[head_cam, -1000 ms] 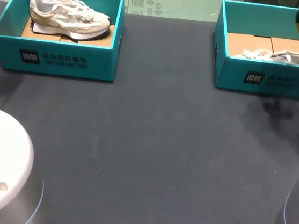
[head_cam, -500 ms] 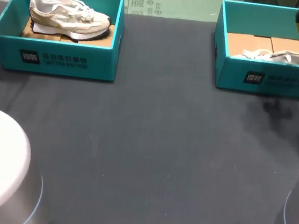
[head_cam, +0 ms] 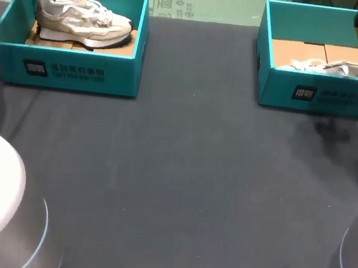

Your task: Take the shoe out of the shoebox, open the shoe tongue, remove and reinsert the insole, then place the shoe into the shoebox

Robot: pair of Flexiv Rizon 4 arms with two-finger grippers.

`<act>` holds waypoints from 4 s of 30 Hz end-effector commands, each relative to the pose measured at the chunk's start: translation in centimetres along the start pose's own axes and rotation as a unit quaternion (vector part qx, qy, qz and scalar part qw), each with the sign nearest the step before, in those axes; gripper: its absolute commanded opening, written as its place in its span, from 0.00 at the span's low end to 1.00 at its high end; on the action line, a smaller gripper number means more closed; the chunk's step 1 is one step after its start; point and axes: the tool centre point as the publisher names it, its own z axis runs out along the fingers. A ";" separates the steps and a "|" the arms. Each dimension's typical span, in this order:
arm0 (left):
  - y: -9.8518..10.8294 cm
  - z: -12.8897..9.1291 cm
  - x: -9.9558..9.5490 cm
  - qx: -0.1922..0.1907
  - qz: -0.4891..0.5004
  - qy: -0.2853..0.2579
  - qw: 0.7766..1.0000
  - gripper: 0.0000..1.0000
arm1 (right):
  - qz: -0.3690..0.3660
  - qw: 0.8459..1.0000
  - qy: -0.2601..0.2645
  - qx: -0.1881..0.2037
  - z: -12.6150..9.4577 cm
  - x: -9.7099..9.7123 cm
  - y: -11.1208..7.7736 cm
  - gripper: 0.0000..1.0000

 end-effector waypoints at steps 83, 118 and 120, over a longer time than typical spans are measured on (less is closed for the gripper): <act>0.8 8.8 2.3 0.081 -0.008 0.054 0.995 0.00 | 0.000 1.000 0.000 0.000 0.0 0.0 0.0 1.00; 1.6 0.6 2.2 0.027 0.001 0.025 0.999 0.00 | 0.000 1.000 0.000 0.000 0.0 0.0 0.0 1.00; 1.5 -1.1 2.2 0.016 0.005 0.021 1.000 0.00 | 0.000 1.000 0.000 0.000 0.0 0.0 0.0 1.00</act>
